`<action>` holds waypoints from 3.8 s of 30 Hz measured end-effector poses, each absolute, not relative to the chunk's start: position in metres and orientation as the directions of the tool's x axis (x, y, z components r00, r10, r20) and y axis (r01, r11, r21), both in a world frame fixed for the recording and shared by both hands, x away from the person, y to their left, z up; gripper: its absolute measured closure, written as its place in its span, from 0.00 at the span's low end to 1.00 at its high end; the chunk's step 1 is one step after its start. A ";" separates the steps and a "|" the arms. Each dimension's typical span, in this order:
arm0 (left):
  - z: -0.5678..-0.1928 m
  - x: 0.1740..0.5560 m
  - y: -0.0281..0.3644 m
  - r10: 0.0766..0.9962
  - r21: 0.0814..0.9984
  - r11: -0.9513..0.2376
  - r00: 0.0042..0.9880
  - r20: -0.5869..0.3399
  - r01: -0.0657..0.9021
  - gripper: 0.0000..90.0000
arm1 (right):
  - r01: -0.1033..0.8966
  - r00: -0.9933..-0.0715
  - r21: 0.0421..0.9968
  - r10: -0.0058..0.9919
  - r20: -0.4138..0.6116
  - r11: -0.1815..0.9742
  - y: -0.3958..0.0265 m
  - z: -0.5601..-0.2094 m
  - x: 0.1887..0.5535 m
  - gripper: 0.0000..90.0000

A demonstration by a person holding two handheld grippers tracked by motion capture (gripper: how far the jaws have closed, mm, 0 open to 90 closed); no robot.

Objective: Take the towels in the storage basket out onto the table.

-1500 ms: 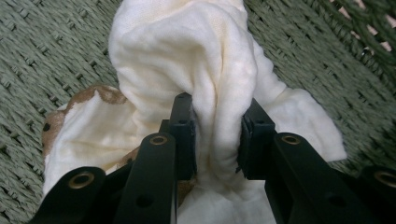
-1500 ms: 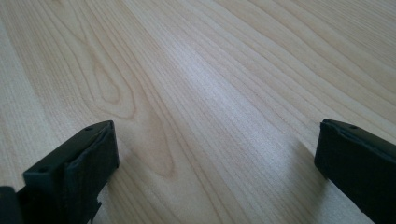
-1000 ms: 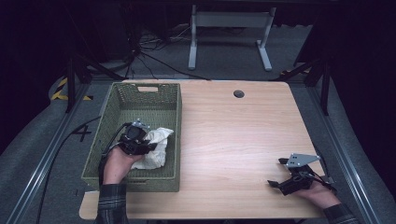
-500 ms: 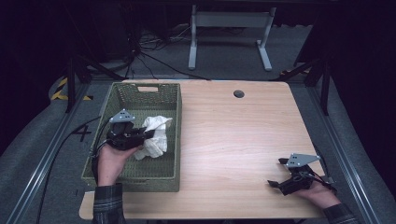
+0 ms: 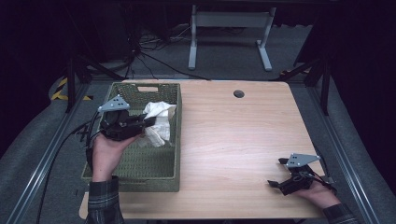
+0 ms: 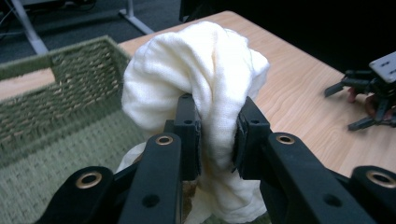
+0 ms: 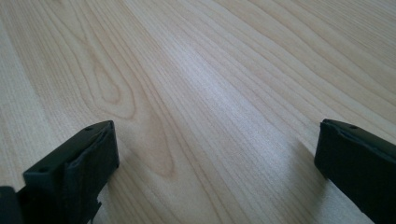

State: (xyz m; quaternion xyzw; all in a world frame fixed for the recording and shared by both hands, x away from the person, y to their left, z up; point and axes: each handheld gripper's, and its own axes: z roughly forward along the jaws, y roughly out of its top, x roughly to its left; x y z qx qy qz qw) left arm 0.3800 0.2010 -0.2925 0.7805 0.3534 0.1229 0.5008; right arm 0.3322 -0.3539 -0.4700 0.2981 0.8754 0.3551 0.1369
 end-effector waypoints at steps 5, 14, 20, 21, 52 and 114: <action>-0.277 0.380 0.193 0.650 0.883 -0.247 0.744 -0.155 0.400 0.83 | 0.424 -0.785 0.703 0.619 -0.028 0.570 -0.354 -0.470 0.332 0.00; -0.256 0.382 0.171 0.614 0.902 -0.250 0.778 -0.133 0.351 0.84 | 0.425 -0.785 0.703 0.619 -0.028 0.570 -0.354 -0.470 0.332 0.00; -0.245 0.382 0.154 0.576 0.911 -0.252 0.807 -0.129 0.325 0.84 | 0.425 -0.785 0.703 0.619 -0.028 0.570 -0.354 -0.470 0.332 0.00; -0.244 0.382 0.152 0.571 0.912 -0.256 0.811 -0.125 0.321 0.84 | 0.425 -0.785 0.703 0.619 -0.028 0.570 -0.354 -0.470 0.332 0.00; -0.273 0.381 0.039 0.371 0.902 -0.317 0.914 -0.166 0.293 0.84 | 0.424 -0.785 0.703 0.619 -0.029 0.571 -0.354 -0.470 0.332 0.00; -0.437 0.397 -0.104 0.353 0.694 -0.604 0.912 -0.208 0.392 0.69 | 0.425 -0.785 0.702 0.619 -0.028 0.571 -0.354 -0.470 0.332 0.00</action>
